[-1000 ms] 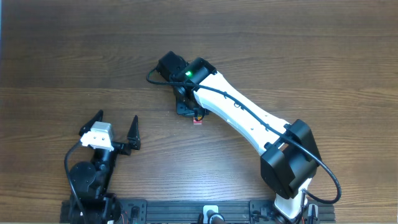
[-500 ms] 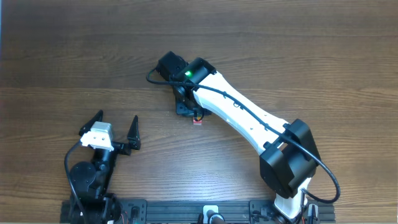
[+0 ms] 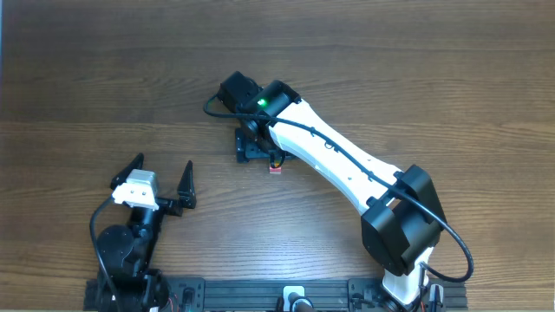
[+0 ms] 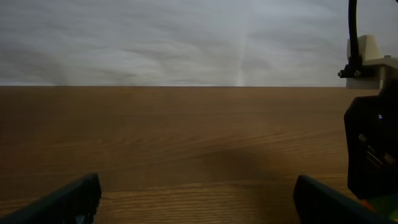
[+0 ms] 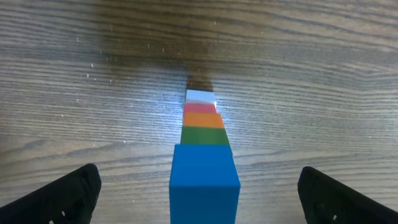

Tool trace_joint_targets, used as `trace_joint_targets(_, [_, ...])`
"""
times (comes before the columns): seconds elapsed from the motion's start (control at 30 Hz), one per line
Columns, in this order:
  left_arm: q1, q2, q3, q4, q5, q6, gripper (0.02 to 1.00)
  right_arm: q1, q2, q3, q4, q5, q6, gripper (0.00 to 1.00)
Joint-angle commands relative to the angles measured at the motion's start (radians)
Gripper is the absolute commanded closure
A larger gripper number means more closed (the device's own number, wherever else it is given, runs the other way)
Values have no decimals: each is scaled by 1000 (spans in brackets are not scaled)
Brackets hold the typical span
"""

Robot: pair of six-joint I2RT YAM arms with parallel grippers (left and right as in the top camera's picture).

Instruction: Stack Cubes

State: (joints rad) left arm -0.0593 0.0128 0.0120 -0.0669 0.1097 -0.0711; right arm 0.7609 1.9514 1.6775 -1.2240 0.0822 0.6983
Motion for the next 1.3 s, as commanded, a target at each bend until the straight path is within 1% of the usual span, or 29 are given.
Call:
trace_joint_targets(0.03, [5,-6,-6,0,13,12,18,-33,-3,56,9,61,-75,7])
trace_joint_targets(0.13, [5,-6,-6,0,13,12,18,-96,-18,119,9,72,-146,7])
trace_joint_targets(0.17, [5,-6,-6,0,13,12,18,-155,-26,172,10,70,-190,9])
trace_joint_targets(0.23, [5,-6,-6,0,13,12,18,-222,-36,223,18,66,-240,7])
trace_joint_targets(0.27, [5,-6,-6,0,13,12,18,-283,-52,250,29,66,-274,9])
trace_joint_targets(0.37, [5,-6,-6,0,13,12,18,-383,-103,252,53,78,-323,7])
trace_joint_targets(0.43, [5,-6,-6,0,13,12,20,-440,-152,241,53,102,-360,7])
trace_joint_targets(0.5, [5,-6,-6,0,13,12,18,-464,-207,206,58,158,-367,9])
trace_joint_targets(0.53, [5,-6,-6,0,13,12,18,-474,-251,168,68,194,-367,9])
trace_joint_targets(0.57, [5,-6,-6,0,13,12,18,-480,-296,124,84,213,-367,7])
trace_joint_targets(0.63, [5,-6,-6,0,13,12,18,-488,-372,40,123,223,-369,9])
trace_joint_targets(0.73, [5,-6,-6,0,13,12,18,-506,-518,-141,223,222,-393,9])
trace_joint_targets(0.8, [5,-6,-6,0,13,12,18,-538,-703,-379,341,214,-408,7])
trace_joint_targets(0.9, [5,-6,-6,0,13,12,18,-559,-860,-579,455,203,-409,9])
trace_joint_targets(1.03, [5,-6,-6,0,13,12,18,-579,-1038,-819,635,200,-443,9])
trace_joint_targets(1.13, [5,-6,-6,0,13,12,18,-604,-1154,-995,787,200,-446,7])
trace_joint_targets(1.23, [5,-6,-6,0,13,12,18,-618,-1249,-1137,919,200,-449,9])
trace_joint_targets(1.3, [5,-6,-6,0,13,12,18,-619,-1301,-1207,990,199,-472,9])
